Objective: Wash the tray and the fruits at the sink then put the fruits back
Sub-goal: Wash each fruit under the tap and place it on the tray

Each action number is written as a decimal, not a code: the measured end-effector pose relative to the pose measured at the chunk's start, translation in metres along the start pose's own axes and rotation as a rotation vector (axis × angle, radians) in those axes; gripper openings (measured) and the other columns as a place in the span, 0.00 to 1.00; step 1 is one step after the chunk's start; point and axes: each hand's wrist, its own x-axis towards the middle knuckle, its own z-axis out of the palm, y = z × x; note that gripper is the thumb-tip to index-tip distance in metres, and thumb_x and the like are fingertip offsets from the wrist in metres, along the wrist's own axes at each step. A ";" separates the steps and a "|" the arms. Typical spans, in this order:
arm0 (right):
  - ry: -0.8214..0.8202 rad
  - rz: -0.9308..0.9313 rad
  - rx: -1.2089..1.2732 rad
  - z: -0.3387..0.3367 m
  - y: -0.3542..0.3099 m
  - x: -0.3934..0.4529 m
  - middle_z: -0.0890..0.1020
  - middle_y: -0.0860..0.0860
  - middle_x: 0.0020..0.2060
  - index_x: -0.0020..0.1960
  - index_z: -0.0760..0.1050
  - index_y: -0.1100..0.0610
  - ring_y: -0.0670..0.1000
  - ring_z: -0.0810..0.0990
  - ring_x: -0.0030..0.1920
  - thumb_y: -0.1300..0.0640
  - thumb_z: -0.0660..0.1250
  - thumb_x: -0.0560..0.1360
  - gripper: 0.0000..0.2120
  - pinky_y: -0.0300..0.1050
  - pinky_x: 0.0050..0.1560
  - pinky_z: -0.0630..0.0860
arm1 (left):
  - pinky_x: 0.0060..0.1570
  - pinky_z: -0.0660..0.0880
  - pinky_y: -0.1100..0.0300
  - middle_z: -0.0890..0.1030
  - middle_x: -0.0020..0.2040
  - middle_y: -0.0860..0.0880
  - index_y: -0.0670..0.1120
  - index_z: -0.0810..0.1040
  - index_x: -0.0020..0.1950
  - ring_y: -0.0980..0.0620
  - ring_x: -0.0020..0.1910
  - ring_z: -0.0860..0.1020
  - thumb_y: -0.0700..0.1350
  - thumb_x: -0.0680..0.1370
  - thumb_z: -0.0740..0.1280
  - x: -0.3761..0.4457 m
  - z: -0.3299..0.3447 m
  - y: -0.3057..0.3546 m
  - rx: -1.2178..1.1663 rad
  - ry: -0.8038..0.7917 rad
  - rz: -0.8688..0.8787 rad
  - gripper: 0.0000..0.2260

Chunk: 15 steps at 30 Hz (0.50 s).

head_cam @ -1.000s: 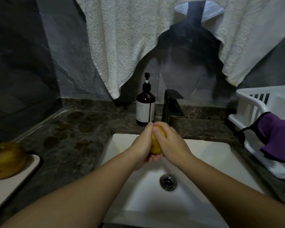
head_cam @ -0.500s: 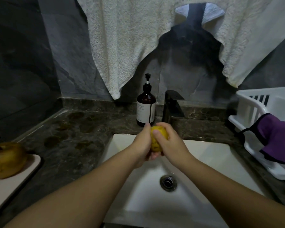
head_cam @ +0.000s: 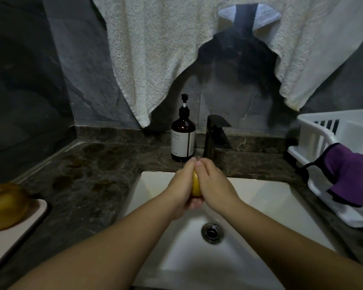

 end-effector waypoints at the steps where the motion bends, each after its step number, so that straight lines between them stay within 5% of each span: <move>1: -0.033 0.029 0.014 -0.001 0.001 -0.001 0.78 0.52 0.55 0.65 0.70 0.41 0.54 0.79 0.51 0.35 0.49 0.83 0.19 0.52 0.49 0.78 | 0.51 0.83 0.47 0.85 0.54 0.43 0.57 0.77 0.61 0.46 0.47 0.85 0.71 0.75 0.64 0.000 0.000 -0.002 -0.004 -0.001 0.014 0.23; 5: -0.113 0.416 0.368 -0.006 -0.010 0.004 0.79 0.56 0.35 0.59 0.75 0.53 0.53 0.77 0.30 0.32 0.49 0.82 0.28 0.40 0.25 0.70 | 0.50 0.85 0.41 0.83 0.52 0.47 0.61 0.76 0.55 0.46 0.47 0.84 0.70 0.67 0.66 0.002 0.002 -0.001 0.256 0.150 0.283 0.21; 8: 0.016 -0.015 -0.023 -0.004 -0.001 -0.003 0.78 0.53 0.54 0.67 0.71 0.43 0.53 0.80 0.47 0.37 0.46 0.84 0.22 0.47 0.42 0.76 | 0.37 0.84 0.51 0.85 0.50 0.45 0.59 0.78 0.59 0.48 0.41 0.86 0.74 0.70 0.67 -0.003 0.001 0.003 0.081 0.012 0.024 0.26; 10: 0.042 -0.098 -0.033 -0.005 0.003 -0.003 0.76 0.51 0.57 0.65 0.71 0.41 0.51 0.78 0.51 0.37 0.45 0.84 0.20 0.47 0.44 0.76 | 0.34 0.80 0.57 0.85 0.50 0.46 0.60 0.78 0.58 0.49 0.41 0.86 0.74 0.71 0.67 -0.004 0.000 0.003 0.060 0.002 0.028 0.24; 13: -0.044 0.367 0.462 -0.004 -0.008 0.006 0.80 0.55 0.38 0.54 0.76 0.52 0.51 0.79 0.31 0.33 0.49 0.82 0.26 0.41 0.26 0.73 | 0.36 0.82 0.56 0.83 0.53 0.49 0.63 0.78 0.54 0.51 0.47 0.85 0.70 0.68 0.68 -0.001 0.002 0.003 0.177 0.110 0.287 0.20; 15: -0.095 0.395 0.446 -0.005 -0.013 0.004 0.80 0.56 0.36 0.58 0.76 0.54 0.49 0.77 0.25 0.31 0.50 0.82 0.29 0.38 0.22 0.68 | 0.40 0.84 0.52 0.83 0.56 0.47 0.61 0.78 0.57 0.48 0.50 0.85 0.68 0.70 0.68 -0.001 0.003 0.006 0.132 0.098 0.272 0.20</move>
